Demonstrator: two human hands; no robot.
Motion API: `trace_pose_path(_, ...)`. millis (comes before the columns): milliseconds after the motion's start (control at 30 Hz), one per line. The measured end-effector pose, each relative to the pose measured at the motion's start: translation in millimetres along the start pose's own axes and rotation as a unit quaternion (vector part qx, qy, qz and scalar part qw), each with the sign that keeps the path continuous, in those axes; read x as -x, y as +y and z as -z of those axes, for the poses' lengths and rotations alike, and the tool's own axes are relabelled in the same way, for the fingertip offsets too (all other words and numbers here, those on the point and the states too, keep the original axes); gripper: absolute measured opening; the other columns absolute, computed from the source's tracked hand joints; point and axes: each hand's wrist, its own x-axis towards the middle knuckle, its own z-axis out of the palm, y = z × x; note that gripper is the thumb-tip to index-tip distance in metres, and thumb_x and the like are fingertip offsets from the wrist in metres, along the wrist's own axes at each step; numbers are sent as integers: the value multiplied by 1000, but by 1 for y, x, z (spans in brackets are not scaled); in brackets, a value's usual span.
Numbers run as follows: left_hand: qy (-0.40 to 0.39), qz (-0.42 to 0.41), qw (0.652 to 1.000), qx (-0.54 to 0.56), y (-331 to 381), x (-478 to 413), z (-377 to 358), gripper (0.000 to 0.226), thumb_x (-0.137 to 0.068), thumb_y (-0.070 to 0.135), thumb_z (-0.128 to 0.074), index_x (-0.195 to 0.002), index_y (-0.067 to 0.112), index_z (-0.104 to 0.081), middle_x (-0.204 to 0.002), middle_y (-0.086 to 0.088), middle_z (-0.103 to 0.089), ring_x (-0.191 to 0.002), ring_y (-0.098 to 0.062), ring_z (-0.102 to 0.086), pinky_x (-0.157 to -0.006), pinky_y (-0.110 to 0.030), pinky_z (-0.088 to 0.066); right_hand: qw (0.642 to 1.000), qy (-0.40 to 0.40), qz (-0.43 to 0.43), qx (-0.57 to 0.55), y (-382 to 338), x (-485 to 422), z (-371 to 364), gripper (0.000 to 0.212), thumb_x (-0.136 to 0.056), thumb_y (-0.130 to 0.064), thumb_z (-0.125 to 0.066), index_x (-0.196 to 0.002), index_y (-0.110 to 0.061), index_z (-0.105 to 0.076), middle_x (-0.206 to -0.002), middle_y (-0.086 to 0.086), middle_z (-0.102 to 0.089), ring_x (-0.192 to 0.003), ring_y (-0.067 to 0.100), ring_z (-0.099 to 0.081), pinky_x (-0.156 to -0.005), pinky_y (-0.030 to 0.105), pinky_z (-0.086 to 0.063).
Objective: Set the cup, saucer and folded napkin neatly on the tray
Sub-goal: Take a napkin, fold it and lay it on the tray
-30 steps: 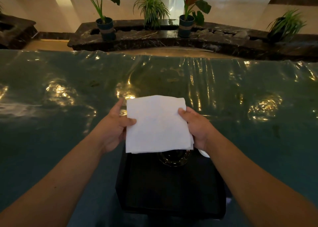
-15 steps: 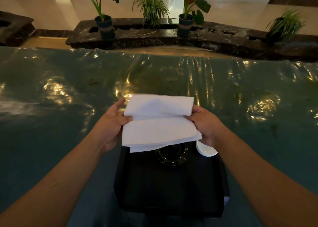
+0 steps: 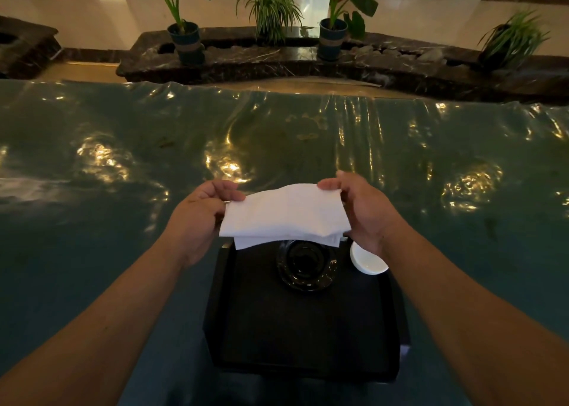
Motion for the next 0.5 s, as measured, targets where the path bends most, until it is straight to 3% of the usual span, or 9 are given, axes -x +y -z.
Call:
trace_pose_path(100,11,7,1000,20,1,1,-1,42,-83,-4,-40,-104,20,-68,-97,-4,-73,-98,-26,-62,-71,-36,-51,998,5,29,61,-3,-1,-3,13,-98,-16,-66,-110,-16,-70,-112,16,-70,-91,32,-70,-69,45,-58)
trace_pose_path(167,40,-8,999,-31,-1,-4,0,29,-85,14,-56,-110,27,-63,-103,1,-70,-103,-28,-65,-77,-36,-51,987,-8,80,142,-3,0,-5,29,-97,-2,-62,-114,-25,-67,-115,12,-69,-97,30,-69,-71,43,-61)
trace_pose_path(233,37,-51,983,-175,0,-3,0,42,-83,35,-74,-122,36,-57,-121,8,-62,-117,-20,-62,-86,-32,-49,965,-25,135,225,-6,5,-10,44,-95,0,-62,-122,-35,-64,-108,9,-69,-93,19,-68,-76,40,-62)
trace_pose_path(333,-51,-131,933,-331,14,8,-15,77,-74,51,-86,-140,49,-46,-147,17,-47,-131,-3,-47,-103,-30,-41,910,-66,191,363,-12,16,-24,48,-94,-6,-63,-125,-42,-61,-86,-6,-61,-69,-4,-57,-56,22,-50)
trace_pose_path(400,-142,-141,907,-372,22,16,-31,86,-73,46,-89,-145,50,-43,-150,25,-44,-132,4,-44,-107,-25,-37,887,-113,195,403,-10,22,-34,44,-92,-6,-62,-121,-39,-64,-91,-12,-64,-70,-4,-60,-59,18,-47)
trace_pose_path(500,-231,-61,891,-386,18,21,-48,60,-76,40,-88,-129,46,-60,-119,21,-70,-105,4,-65,-97,-32,-55,895,-136,191,379,-9,36,-36,41,-91,-1,-62,-111,-36,-70,-97,-10,-72,-81,3,-67,-67,22,-55)
